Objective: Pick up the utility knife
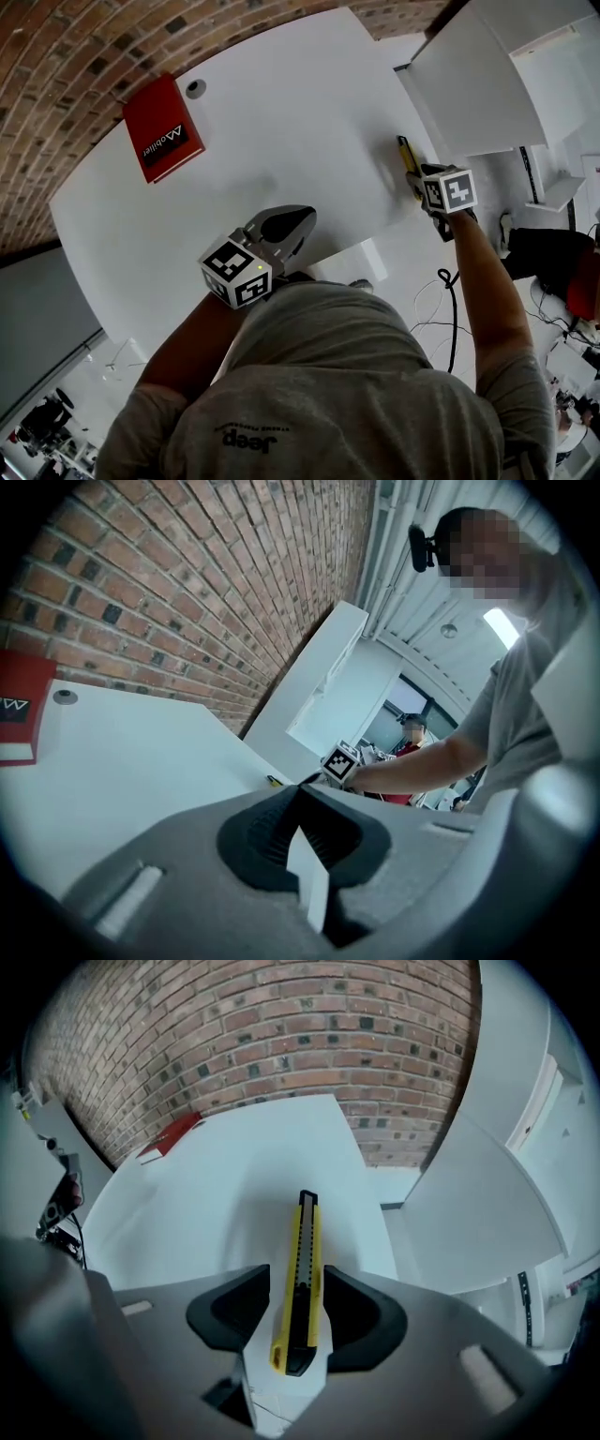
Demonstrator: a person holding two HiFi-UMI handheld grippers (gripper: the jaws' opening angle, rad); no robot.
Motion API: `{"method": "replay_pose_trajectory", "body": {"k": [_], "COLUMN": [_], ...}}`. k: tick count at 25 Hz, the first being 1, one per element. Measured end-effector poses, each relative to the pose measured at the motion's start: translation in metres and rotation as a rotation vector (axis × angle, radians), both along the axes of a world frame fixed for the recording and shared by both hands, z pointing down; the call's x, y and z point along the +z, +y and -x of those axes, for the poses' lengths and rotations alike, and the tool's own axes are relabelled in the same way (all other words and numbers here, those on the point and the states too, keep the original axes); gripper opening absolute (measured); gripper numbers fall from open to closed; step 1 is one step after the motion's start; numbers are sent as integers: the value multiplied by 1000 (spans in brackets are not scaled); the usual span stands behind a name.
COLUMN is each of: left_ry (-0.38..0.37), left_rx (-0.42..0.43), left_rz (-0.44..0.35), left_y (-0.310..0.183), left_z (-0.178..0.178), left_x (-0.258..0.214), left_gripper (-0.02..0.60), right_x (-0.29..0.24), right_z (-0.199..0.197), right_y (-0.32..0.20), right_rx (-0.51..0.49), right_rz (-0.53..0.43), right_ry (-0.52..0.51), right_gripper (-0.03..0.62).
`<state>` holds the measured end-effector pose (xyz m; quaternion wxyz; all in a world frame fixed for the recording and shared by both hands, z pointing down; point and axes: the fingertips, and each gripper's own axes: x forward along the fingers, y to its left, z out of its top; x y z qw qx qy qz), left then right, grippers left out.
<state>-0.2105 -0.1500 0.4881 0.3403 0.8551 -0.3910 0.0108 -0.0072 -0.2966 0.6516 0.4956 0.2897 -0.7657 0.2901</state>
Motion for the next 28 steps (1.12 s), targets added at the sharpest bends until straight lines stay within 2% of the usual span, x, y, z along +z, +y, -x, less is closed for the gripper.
{"method": "replay_pose_trajectory", "body": {"k": [1,2,5,8,13,21,28], "left_ry": [2,3,5,7,0,-5,-7], "left_rx": [-2,-4,-2,22,115,328,555], "left_rz": [3,6,14,9,-39,-95,-129], "left_y": [0,0,3,4,-5,-12,-7], "left_z": [2,3,4,-5,-34,-134,-237], "left_x": [2,4,8,3,-17,-43,-52], "left_gripper": [0,0,0,0,0,0,0], "right_x": [8,13,14,0,-48,-109,-141], "right_z": [-2,-5,-5,-5,-17,-94,-186], "right_y": [1,0,1,10,31,65,117], "right_rx": [12,22,18,50,130,253,458], "right_rz": [10,11,30,37,-21,-134,-232], "right_ry": [13,24,6,-66,-211,-306,-362], "right_gripper": [186,133,127,127,126,126,126]}}
